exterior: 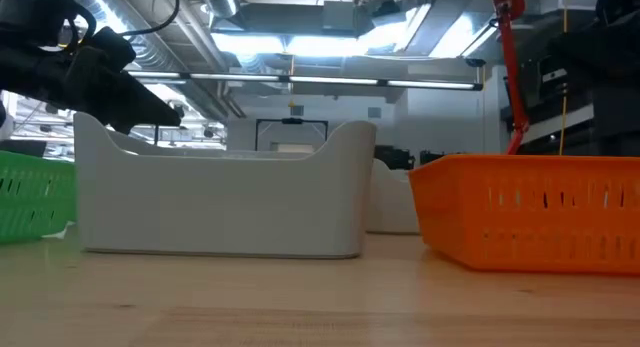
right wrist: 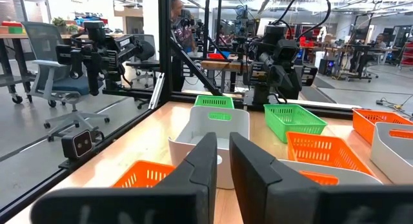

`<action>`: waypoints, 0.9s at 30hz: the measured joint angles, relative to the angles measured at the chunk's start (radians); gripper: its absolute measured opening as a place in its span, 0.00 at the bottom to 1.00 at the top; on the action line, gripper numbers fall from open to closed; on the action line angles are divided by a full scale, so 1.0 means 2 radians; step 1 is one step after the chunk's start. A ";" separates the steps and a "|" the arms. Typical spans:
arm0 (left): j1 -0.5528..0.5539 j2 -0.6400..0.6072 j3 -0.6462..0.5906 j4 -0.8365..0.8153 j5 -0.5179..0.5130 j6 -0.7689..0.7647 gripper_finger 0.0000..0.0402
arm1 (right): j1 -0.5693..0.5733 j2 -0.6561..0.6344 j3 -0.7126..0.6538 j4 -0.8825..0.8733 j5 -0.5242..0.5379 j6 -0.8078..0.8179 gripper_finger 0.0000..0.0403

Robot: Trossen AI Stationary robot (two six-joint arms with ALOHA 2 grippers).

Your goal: Stack baskets by color

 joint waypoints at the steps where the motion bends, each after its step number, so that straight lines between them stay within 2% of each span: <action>1: 0.000 0.000 0.000 0.000 0.000 0.000 0.25 | 0.000 0.000 0.000 0.000 0.000 0.001 0.11; 21: 0.000 0.000 0.000 0.000 0.000 0.000 0.25 | 0.000 0.000 0.000 0.000 0.000 0.000 0.11; 27: 0.000 0.000 0.000 0.000 -0.032 0.000 0.25 | 0.000 0.000 0.000 0.001 0.000 0.007 0.11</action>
